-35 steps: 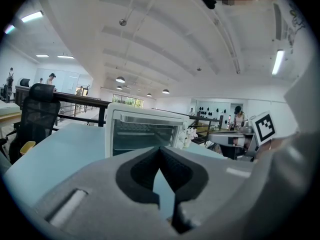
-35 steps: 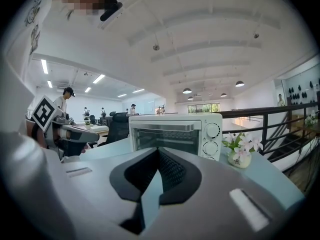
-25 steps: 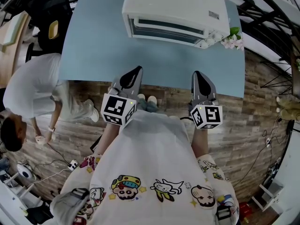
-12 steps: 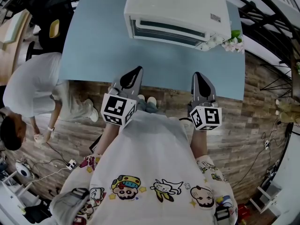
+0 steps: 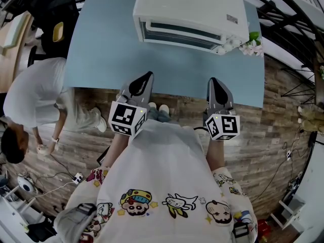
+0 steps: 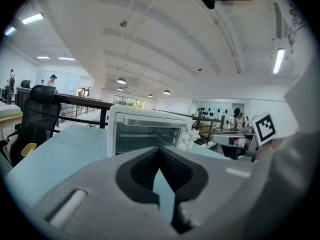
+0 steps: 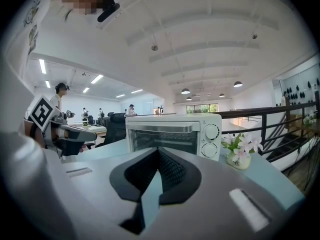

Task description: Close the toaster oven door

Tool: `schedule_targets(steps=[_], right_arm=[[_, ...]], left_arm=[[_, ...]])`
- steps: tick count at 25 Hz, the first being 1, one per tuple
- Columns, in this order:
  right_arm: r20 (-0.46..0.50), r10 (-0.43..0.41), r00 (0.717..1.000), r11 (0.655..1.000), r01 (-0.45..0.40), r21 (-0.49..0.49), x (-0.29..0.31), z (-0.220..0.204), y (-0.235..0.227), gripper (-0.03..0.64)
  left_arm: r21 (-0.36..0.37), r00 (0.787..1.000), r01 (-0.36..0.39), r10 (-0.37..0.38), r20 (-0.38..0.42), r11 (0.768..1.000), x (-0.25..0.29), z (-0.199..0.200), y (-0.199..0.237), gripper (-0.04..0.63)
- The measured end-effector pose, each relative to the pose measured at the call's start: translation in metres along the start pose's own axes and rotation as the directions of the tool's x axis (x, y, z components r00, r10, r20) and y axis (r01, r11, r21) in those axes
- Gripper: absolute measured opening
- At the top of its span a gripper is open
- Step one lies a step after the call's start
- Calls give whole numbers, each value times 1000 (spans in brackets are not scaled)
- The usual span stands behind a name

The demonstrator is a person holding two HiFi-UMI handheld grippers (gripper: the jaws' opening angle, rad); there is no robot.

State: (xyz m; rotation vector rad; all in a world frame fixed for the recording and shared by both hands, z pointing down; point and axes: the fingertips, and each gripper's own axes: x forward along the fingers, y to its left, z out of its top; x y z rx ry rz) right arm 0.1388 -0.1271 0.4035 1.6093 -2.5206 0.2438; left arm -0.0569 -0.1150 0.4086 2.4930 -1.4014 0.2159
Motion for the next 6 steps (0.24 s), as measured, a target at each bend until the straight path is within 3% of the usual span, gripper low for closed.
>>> schedule_targets(steps=[6], right_arm=[[-4,3,1000,1000,-3,-4,1,-1,1,8]], left_arm=[[1,1000,-2,2,-1,1000,0,0,1,0]])
